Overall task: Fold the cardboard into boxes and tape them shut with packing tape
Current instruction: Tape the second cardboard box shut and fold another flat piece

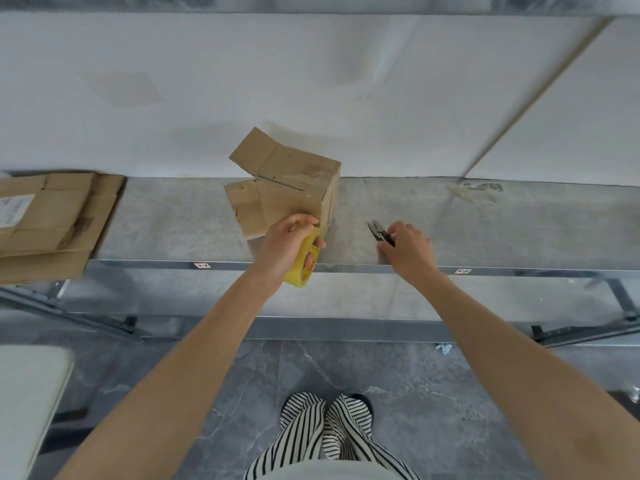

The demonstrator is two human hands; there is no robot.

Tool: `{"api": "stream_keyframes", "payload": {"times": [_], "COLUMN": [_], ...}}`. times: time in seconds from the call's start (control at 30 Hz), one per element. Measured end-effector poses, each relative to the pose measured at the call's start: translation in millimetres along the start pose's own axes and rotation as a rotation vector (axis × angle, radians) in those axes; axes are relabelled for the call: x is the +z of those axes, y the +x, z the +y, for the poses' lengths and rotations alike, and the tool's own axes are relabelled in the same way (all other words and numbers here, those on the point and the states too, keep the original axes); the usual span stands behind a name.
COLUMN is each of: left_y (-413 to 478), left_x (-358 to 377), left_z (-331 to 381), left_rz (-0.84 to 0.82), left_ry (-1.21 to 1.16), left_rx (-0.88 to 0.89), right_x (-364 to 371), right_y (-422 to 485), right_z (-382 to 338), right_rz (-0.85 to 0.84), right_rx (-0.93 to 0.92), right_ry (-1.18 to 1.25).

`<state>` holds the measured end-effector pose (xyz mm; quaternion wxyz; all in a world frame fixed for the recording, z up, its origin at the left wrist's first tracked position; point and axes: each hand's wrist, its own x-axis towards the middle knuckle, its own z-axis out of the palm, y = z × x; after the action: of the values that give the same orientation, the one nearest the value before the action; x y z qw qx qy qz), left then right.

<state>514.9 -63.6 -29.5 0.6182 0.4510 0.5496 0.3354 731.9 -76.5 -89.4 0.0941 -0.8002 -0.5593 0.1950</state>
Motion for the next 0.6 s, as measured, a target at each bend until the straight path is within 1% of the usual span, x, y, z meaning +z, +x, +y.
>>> {"api": "stream_keyframes", "payload": {"times": [0.07, 0.13, 0.17, 0.23, 0.3, 0.33, 0.4, 0.47, 0.53, 0.6], "left_y": [0, 0, 0, 0, 0, 0, -1, -2, -2, -4], "left_x": [0, -1, -1, -1, -1, 0, 0, 0, 0, 0], "left_z": [0, 1, 1, 1, 1, 1, 1, 1, 1, 1], "left_rz": [-0.001, -0.008, -0.012, -0.018, -0.012, -0.009, -0.011, -0.019, -0.020, -0.019], "left_ry": [-0.004, -0.003, -0.003, -0.005, -0.018, -0.029, -0.056, -0.079, -0.097, -0.113], "left_rx": [-0.003, -0.005, -0.004, -0.004, -0.011, -0.018, -0.030, -0.035, -0.038, -0.041], "right_x": [-2, -6, -9, -17, -26, -30, -37, -41, -43, -44], "right_y": [2, 2, 1, -7, -18, -24, -33, -40, -45, -48], "right_z": [-3, -5, -8, -16, -27, -32, -41, -47, -52, -56], "right_rz": [-0.025, -0.054, -0.063, -0.082, -0.157, -0.208, -0.304, -0.369, -0.369, -0.303], "right_rx": [0.018, 0.046, 0.061, 0.116, 0.141, 0.127, 0.061, -0.007, -0.045, -0.068], "right_ry": [0.011, 0.137, 0.271, 0.637, 0.972, 1.060, 1.087, 1.039, 0.939, 0.801]}}
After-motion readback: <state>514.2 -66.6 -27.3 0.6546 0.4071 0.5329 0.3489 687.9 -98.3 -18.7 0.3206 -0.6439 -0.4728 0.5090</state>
